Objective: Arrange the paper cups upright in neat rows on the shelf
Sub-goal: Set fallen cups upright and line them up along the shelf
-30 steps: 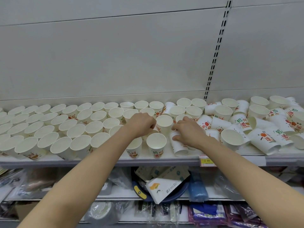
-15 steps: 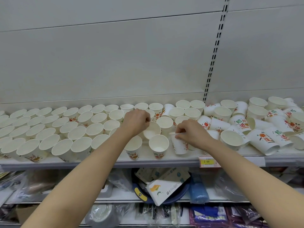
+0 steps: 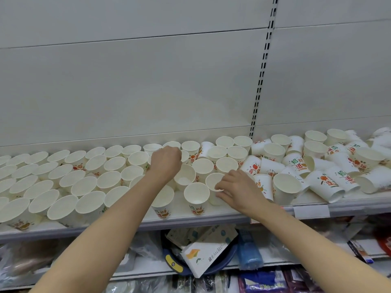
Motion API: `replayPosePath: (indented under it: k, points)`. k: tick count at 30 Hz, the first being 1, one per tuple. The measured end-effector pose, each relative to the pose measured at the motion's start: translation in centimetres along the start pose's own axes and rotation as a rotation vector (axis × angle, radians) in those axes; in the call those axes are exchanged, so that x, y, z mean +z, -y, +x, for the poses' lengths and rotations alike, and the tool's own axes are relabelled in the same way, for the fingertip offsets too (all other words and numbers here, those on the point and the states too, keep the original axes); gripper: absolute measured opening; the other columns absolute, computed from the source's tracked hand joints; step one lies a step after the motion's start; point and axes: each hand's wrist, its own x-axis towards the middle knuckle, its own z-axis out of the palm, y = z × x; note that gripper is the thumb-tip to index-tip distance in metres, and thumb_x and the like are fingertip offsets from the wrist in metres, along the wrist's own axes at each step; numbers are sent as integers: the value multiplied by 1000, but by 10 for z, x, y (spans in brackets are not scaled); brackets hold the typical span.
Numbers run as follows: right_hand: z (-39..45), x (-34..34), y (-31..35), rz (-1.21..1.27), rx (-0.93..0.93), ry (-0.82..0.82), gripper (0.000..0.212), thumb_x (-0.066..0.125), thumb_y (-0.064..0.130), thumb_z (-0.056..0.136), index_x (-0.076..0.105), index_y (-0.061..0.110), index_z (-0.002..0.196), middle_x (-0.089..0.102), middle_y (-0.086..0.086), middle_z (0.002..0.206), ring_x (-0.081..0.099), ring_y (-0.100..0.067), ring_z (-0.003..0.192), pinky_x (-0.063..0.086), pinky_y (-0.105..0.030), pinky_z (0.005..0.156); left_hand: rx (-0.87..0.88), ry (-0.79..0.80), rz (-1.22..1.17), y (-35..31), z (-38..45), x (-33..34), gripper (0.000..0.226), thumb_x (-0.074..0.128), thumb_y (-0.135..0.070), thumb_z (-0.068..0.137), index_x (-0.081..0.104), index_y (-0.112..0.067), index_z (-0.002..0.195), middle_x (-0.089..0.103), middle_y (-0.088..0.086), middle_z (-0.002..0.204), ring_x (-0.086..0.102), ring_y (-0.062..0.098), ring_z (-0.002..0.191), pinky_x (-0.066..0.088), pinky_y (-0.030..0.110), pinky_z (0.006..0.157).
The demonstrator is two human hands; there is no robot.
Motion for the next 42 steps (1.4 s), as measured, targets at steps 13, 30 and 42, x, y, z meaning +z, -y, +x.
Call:
replayPosePath:
  k: [13, 30, 42]
  points:
    - [58, -17, -70, -145, 265, 104, 35, 56, 35, 91, 61, 18, 122, 62, 0, 122, 53, -26, 112, 41, -38, 92, 350, 380, -47, -52, 139, 33, 55, 59, -32, 91, 44, -24, 144, 44, 4, 148, 41, 26, 134, 39, 40, 107]
    - [80, 10, -112, -102, 73, 307, 30, 52, 32, 95, 61, 22, 122, 52, 5, 137, 45, -23, 123, 38, -35, 94, 333, 368, 45, -56, 155, 72, 39, 44, -11, 89, 59, -18, 125, 50, 9, 137, 48, 29, 125, 41, 40, 102]
    - [73, 10, -116, -66, 75, 202, 21, 54, 30, 93, 70, 18, 99, 66, 4, 112, 51, -24, 103, 40, -36, 85, 171, 163, -132, -58, 123, 32, 15, 56, -25, 90, 70, -25, 97, 70, -3, 102, 62, 22, 98, 43, 31, 82]
